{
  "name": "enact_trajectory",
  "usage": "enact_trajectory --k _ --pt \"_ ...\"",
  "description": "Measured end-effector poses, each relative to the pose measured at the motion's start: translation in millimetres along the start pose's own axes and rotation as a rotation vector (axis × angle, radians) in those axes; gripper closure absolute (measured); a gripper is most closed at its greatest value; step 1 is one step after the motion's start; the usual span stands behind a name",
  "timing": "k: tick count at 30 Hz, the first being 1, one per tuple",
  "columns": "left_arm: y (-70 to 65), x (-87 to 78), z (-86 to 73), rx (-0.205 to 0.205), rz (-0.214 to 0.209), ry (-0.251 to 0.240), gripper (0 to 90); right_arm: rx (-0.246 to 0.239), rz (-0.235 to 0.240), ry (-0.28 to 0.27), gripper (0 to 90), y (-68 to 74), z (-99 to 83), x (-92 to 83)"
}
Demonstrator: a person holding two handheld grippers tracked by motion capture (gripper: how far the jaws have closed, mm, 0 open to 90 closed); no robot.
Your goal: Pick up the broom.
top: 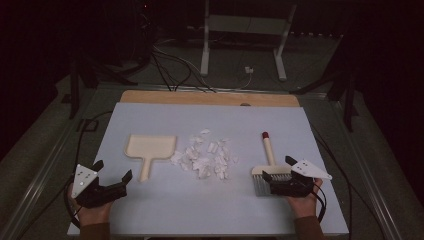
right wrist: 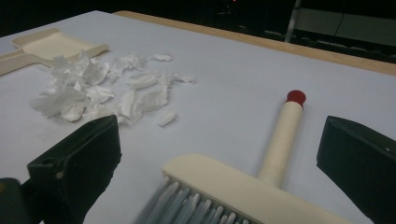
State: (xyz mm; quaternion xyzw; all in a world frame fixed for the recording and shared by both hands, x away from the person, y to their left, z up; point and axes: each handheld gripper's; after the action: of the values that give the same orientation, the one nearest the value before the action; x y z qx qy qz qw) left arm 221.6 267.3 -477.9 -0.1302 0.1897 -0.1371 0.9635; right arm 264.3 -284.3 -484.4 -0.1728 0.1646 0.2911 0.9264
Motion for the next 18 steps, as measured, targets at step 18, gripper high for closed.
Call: enact_trajectory --k 18 --pt "-1.3 5.9 -2.6 0.007 0.001 0.024 0.6 -0.008 -0.031 0.004 0.0 5.0 10.1 -4.7"
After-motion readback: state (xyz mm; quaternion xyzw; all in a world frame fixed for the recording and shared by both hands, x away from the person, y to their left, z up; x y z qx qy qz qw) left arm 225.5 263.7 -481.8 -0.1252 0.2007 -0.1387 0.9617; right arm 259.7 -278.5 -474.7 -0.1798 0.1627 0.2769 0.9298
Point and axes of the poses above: each handheld gripper's, and its own axes: x roughly forward along the jaws, z roughly out of its top, y roughly to its left, and after that the axes turned 15 degrees about -x, right-handed
